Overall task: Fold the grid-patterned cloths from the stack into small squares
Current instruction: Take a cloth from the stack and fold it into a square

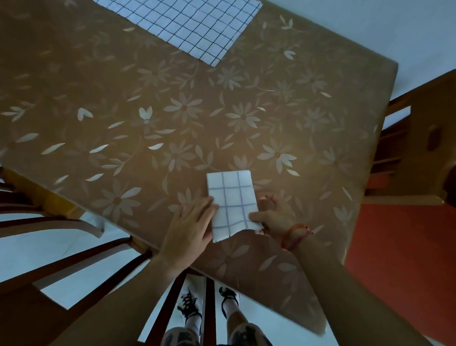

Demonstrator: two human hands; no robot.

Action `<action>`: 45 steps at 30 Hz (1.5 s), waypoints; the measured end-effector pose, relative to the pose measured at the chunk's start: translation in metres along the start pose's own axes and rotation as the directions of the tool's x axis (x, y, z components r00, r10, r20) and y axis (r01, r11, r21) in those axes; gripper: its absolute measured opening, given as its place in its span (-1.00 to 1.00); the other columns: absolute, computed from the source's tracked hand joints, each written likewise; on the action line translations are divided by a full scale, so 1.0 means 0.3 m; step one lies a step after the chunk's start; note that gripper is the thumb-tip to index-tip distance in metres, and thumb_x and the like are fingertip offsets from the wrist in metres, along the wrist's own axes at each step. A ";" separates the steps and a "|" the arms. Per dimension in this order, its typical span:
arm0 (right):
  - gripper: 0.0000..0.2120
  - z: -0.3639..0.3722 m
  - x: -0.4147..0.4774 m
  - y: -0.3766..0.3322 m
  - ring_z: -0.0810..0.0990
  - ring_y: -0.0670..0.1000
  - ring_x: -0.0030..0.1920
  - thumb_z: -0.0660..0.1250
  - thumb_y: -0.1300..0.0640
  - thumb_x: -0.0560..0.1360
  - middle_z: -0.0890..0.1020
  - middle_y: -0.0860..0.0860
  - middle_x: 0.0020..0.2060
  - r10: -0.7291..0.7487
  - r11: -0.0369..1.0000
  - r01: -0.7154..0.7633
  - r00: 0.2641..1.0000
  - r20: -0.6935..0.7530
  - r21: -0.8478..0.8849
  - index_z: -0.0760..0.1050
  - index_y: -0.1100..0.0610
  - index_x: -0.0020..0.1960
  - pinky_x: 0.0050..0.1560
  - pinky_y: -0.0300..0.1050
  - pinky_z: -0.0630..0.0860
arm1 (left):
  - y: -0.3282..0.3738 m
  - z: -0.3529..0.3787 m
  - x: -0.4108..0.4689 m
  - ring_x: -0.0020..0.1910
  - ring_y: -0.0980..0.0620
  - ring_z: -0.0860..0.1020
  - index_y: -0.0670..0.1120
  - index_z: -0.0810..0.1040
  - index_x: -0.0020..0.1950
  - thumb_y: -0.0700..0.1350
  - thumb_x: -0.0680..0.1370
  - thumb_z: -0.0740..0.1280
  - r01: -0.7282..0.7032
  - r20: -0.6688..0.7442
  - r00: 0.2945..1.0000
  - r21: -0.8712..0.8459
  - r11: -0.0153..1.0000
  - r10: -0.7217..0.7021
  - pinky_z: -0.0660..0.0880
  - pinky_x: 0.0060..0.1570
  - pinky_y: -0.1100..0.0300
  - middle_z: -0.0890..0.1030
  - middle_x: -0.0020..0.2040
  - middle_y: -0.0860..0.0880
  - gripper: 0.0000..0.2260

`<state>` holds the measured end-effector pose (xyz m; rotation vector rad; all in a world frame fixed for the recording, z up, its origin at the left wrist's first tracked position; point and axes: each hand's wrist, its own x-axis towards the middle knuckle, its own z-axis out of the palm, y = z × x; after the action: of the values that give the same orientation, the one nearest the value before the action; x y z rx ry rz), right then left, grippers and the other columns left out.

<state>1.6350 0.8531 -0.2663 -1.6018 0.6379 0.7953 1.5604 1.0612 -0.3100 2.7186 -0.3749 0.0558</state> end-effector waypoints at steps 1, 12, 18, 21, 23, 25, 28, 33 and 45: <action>-0.60 0.003 -0.010 0.011 0.61 0.13 -0.29 0.39 0.43 0.38 0.57 0.22 0.00 -0.007 1.000 0.007 1.000 0.017 0.000 0.42 0.01 0.03 -0.47 -0.16 0.54 | 0.000 0.005 -0.006 0.25 -0.11 0.47 -0.15 0.47 0.24 -0.12 0.39 0.42 -0.023 -0.028 0.999 0.019 1.000 0.024 0.44 0.12 -0.04 0.52 0.28 -0.14 -0.56; -0.75 -0.019 -0.057 0.051 0.69 0.16 -0.31 0.28 0.32 0.50 0.67 0.17 -0.10 0.067 0.991 -0.052 0.990 0.125 -0.120 0.57 0.13 0.13 -0.40 -0.16 0.57 | -0.030 0.016 -0.054 0.13 -0.03 0.52 -0.12 0.63 0.01 -0.16 0.41 0.48 -0.074 -0.079 0.994 -0.010 0.997 0.073 0.37 0.15 0.00 0.66 0.04 -0.01 -0.81; -0.65 -0.054 -0.045 0.083 0.70 -0.02 -0.31 0.31 0.35 0.48 0.71 0.08 -0.15 -0.117 0.911 0.183 0.974 0.194 -0.370 0.54 0.10 0.22 -0.35 -0.22 0.59 | -0.013 -0.010 -0.032 0.03 0.07 0.51 -0.06 0.62 0.05 0.01 0.56 0.22 0.097 -0.030 0.994 -0.153 0.983 -0.103 0.25 0.05 0.22 0.66 -0.07 0.09 -0.76; -0.67 -0.054 -0.041 0.094 0.65 -0.12 -0.21 0.47 0.22 0.38 0.69 -0.05 -0.15 -0.361 0.685 0.375 0.919 0.157 -0.624 0.62 -0.02 0.12 -0.11 -0.24 0.61 | -0.007 -0.027 -0.012 -0.10 0.10 0.48 -0.02 0.61 -0.01 0.00 0.56 0.27 0.160 -0.021 0.986 -0.217 0.963 -0.168 0.21 -0.03 0.24 0.58 -0.20 0.17 -0.84; -0.75 -0.047 -0.041 0.089 0.56 -0.13 -0.21 0.47 0.17 0.37 0.61 -0.11 -0.15 -0.451 0.612 0.403 0.885 0.119 -0.681 0.63 -0.19 -0.14 -0.19 -0.39 0.46 | -0.008 -0.025 0.001 -0.19 0.10 0.45 -0.02 0.61 -0.05 -0.02 0.55 0.33 0.212 -0.011 0.975 -0.247 0.945 -0.222 0.28 -0.04 0.17 0.52 -0.27 0.19 -0.90; -0.82 -0.040 -0.028 0.088 0.53 -0.15 -0.24 0.46 0.14 0.37 0.56 -0.21 -0.21 -0.525 0.609 0.437 0.848 0.077 -0.662 0.62 -0.15 -0.26 -0.25 -0.41 0.35 | -0.022 -0.014 0.009 -0.24 0.09 0.45 -0.02 0.61 -0.07 0.04 0.53 0.30 0.287 0.025 0.956 -0.284 0.915 -0.292 0.40 -0.07 0.10 0.53 -0.29 0.16 -0.83; -0.90 -0.030 -0.013 0.075 0.46 -0.22 -0.44 0.45 0.04 0.40 0.53 -0.22 -0.49 -0.503 0.681 0.414 0.864 0.024 -0.604 0.63 -0.05 -0.29 -0.34 -0.36 0.38 | -0.039 -0.005 0.018 -0.27 0.10 0.50 0.00 0.59 -0.11 0.09 0.53 0.28 0.361 0.071 0.930 -0.364 0.859 -0.361 0.46 -0.14 0.07 0.53 -0.30 0.15 -0.80; -0.81 -0.010 0.046 0.057 0.61 -0.02 -0.33 0.43 0.00 0.43 0.66 0.04 -0.36 -0.415 0.755 0.322 0.909 -0.035 -0.571 0.63 0.12 -0.24 -0.21 -0.14 0.56 | -0.022 -0.022 0.054 -0.34 0.21 0.51 -0.07 0.60 -0.13 -0.07 0.53 0.38 0.402 0.052 0.908 -0.382 0.832 -0.415 0.33 -0.29 0.38 0.52 -0.36 0.15 -0.91; -0.88 0.013 0.084 0.024 0.63 -0.06 -0.32 0.44 0.05 0.38 0.67 -0.08 -0.26 -0.373 0.793 0.275 0.924 -0.078 -0.543 0.50 -0.11 -0.21 -0.09 -0.11 0.62 | -0.059 -0.013 0.068 -0.14 -0.04 0.48 -0.11 0.53 0.06 -0.07 0.57 0.26 0.188 -0.089 0.976 -0.132 0.973 -0.200 0.46 -0.14 0.02 0.52 -0.13 0.01 -0.84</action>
<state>1.6445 0.8563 -0.2910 -2.2367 0.2537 0.5898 1.5848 1.0734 -0.3112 2.6040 -0.0789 0.1128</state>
